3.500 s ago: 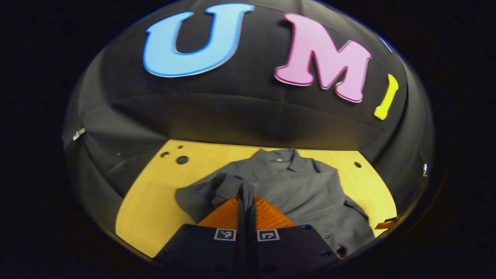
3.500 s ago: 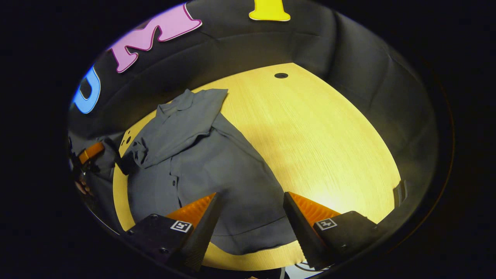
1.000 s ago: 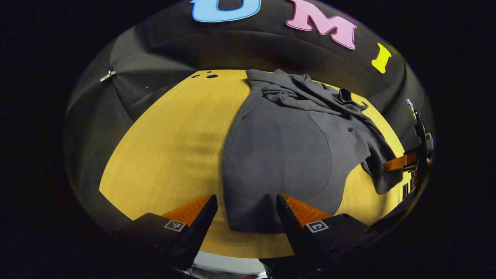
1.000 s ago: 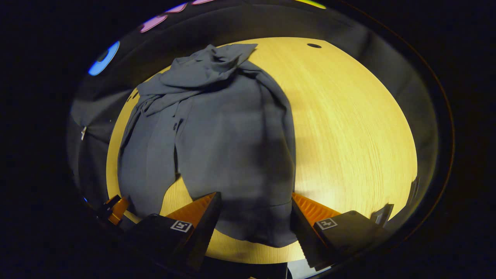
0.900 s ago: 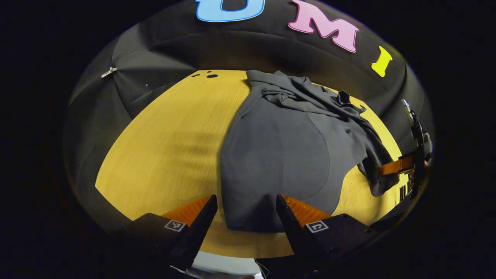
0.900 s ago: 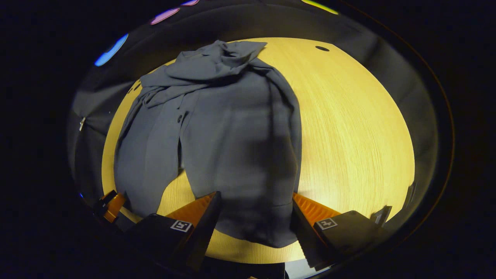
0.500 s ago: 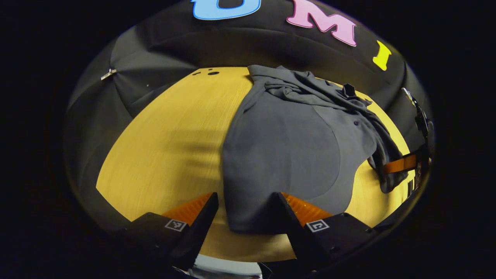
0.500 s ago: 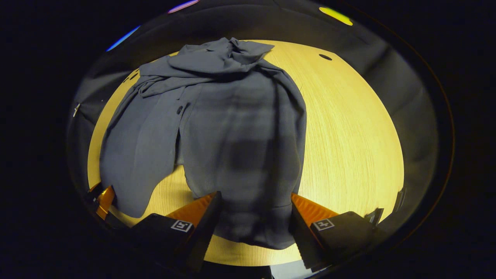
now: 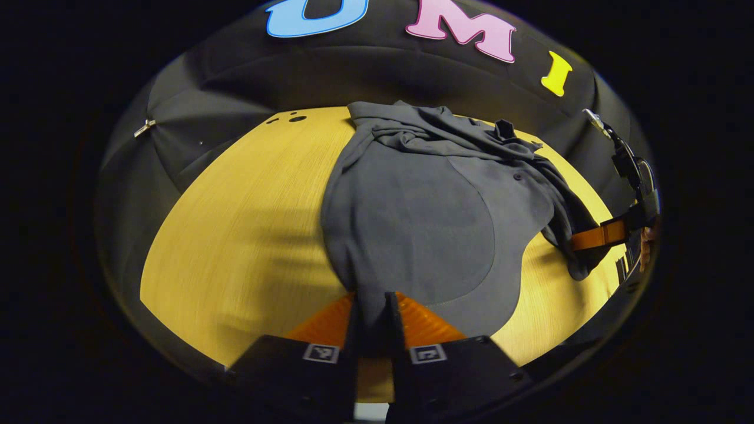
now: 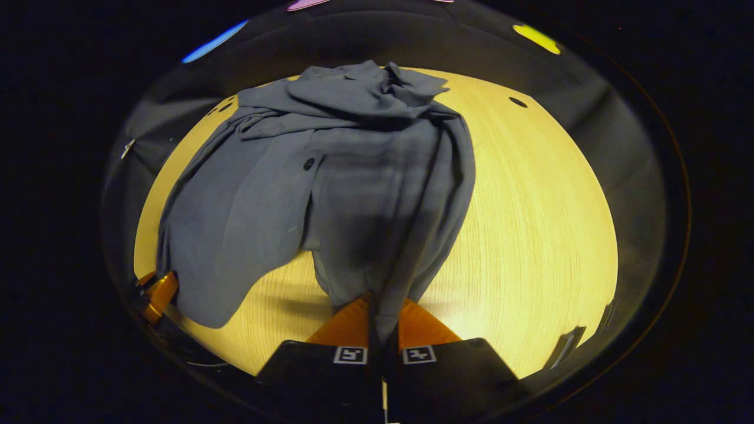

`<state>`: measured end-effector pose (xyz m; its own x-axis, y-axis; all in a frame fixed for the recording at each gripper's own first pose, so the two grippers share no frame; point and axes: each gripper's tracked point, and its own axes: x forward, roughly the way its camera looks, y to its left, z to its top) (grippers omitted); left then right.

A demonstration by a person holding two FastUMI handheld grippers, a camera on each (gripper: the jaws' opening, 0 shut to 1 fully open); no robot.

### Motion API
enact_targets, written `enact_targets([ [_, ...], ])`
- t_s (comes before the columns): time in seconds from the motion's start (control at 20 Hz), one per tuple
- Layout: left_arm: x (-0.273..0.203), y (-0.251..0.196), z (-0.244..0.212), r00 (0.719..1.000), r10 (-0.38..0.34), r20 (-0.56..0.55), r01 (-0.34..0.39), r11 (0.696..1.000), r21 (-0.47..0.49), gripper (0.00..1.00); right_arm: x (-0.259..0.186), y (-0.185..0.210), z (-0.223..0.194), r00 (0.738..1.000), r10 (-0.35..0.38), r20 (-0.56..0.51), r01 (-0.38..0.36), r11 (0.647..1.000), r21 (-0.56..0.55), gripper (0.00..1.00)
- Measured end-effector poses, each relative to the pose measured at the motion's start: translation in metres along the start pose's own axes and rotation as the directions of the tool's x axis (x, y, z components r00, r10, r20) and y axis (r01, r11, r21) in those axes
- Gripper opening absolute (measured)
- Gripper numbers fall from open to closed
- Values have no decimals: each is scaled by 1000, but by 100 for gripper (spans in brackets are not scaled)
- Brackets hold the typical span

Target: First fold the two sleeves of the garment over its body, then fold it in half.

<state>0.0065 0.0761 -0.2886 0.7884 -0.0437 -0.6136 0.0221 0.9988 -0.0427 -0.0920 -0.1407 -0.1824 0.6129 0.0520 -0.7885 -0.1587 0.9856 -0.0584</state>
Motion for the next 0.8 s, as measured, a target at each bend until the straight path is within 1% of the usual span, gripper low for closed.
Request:
enact_targets([
  [0.05,1,0,1,1000,-4,7,4,1000,-18,16,6,0,1,1000,4,0,-4,1000,-6,5],
  [0.1,1,0,2,1000,-8,11,8,999,-32,11,4,-1,0,1000,6,-5,-6,1000,-1,6],
  [0.15,2,0,2,1000,-9,6,10,999,-41,8,4,-2,1,1000,6,-8,-6,1000,9,6],
  [0.3,-1,-1,7,1000,-23,-1,23,998,-63,6,-4,-8,8,1000,14,18,-15,998,60,6],
  [0.45,-10,-7,22,999,-52,17,53,995,-84,6,-17,-13,17,998,35,57,-42,993,112,5],
  [0.6,-21,-18,49,995,-86,55,91,993,-80,6,-29,-15,27,994,55,97,-68,988,142,5],
  [0.8,-29,-26,92,989,-96,115,104,992,-72,6,-43,-11,49,986,78,149,-104,980,173,6],
])
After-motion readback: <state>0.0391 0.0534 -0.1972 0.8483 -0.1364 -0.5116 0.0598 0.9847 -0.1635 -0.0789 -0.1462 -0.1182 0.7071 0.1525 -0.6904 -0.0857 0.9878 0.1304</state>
